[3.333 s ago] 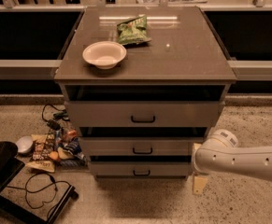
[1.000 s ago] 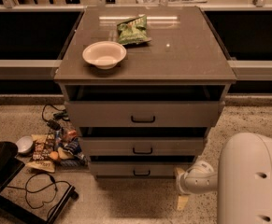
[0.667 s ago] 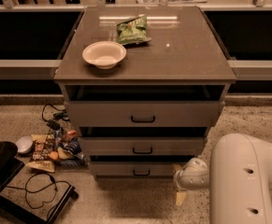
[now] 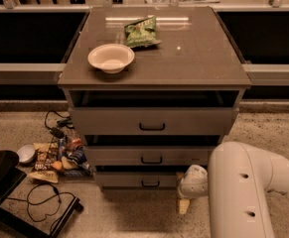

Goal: Open bottom drawer

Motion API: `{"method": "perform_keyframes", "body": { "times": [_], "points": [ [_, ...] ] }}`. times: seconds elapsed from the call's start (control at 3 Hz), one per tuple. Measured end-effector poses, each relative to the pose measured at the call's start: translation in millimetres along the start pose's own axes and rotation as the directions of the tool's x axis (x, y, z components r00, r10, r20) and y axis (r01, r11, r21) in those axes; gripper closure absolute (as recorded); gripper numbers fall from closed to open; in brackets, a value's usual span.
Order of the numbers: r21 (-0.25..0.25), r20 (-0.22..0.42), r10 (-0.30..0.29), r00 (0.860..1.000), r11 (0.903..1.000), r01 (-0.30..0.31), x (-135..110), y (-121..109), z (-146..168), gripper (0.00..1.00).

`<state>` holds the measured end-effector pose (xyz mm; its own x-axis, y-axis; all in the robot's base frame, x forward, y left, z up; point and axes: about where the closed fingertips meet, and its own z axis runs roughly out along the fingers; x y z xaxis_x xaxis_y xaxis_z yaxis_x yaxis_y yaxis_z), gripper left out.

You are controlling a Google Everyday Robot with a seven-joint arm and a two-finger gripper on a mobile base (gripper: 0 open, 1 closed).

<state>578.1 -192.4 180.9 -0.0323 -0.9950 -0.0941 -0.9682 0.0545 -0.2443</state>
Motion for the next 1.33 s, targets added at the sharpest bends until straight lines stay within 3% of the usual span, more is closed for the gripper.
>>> {"method": "perform_keyframes", "body": {
  "times": [1.0,1.33],
  "points": [
    [0.006,-0.066,0.031,0.997,0.9995,-0.031,-14.9,-23.8,13.9,0.00],
    [-0.027,-0.082,0.044,0.996,0.9986,-0.046,-15.2,-16.3,22.1,0.19]
  ]
}}
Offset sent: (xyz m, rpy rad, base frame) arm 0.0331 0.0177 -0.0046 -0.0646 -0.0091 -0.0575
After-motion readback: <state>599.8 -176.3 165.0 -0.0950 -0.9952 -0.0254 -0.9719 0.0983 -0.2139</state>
